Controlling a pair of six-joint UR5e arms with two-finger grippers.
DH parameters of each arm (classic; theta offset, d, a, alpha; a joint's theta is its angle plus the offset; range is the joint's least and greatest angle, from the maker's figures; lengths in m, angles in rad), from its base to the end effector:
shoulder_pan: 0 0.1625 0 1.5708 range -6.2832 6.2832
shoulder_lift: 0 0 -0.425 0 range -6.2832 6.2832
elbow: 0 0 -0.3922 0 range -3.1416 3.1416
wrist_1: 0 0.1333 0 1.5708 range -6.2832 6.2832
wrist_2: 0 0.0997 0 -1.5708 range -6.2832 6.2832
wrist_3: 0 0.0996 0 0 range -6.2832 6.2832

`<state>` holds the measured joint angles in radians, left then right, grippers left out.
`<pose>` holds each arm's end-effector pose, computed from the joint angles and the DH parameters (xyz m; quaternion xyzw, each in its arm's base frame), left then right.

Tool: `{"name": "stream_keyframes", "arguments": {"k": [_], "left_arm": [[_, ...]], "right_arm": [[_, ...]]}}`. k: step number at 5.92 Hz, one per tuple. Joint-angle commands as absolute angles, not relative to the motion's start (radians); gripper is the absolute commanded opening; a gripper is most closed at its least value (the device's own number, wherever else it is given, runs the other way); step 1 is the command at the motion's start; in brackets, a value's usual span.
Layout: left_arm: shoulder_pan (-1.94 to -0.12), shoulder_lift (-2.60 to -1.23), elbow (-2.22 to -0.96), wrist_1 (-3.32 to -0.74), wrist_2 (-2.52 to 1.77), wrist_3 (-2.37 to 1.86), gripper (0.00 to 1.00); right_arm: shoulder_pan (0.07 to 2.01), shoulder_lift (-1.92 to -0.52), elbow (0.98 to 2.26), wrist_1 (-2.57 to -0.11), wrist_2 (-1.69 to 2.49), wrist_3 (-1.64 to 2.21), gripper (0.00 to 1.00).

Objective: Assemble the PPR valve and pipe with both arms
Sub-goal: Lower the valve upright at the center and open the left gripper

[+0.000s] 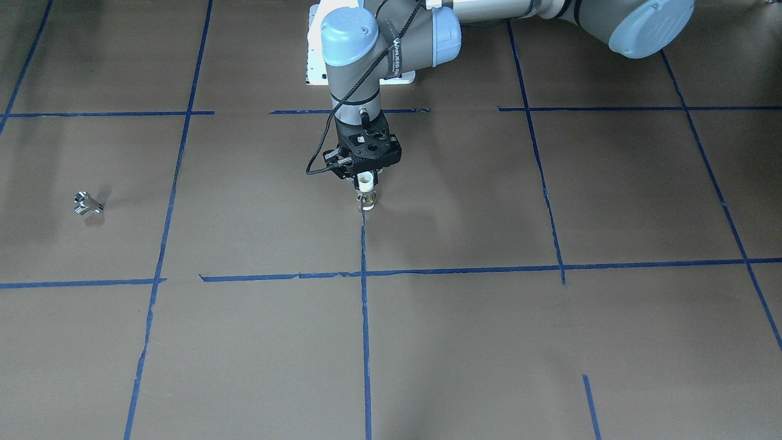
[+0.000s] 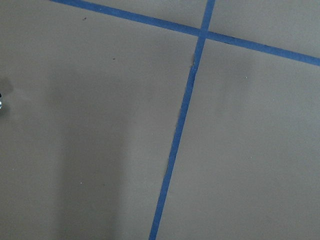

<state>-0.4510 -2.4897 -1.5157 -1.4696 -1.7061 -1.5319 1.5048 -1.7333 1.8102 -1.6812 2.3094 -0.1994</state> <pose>0.6073 -0.4273 0.1246 0.0292 0.3754 -0.1648 0.9116 0.0384 -0.4229 0.6287 0.0085 -0.3612 -0.1174 0.9251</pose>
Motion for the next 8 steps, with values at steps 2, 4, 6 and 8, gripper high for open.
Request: {"name": "stream_keyframes", "arguments": {"k": [2,4,6,8], "left_arm": [[-0.451,-2.49,-1.514,-1.47,-1.707,-1.532,0.46],[-0.454,-2.491,-1.526,-1.468,-1.71,-1.466,0.75],[-0.504,-2.462,-1.587,-1.45,-1.733,-1.348,1.0],[-0.653,-2.259,-1.757,-1.45,-1.976,-1.086,1.0]], "right_arm": [[1.505,-1.732,1.81,-1.681,2.309,-0.199,1.0],[1.505,-1.732,1.81,-1.681,2.309,-0.199,1.0],[1.505,-1.727,1.809,-1.681,2.309,-0.199,1.0],[1.505,-1.714,1.809,-1.68,2.306,-0.199,1.0]]}}
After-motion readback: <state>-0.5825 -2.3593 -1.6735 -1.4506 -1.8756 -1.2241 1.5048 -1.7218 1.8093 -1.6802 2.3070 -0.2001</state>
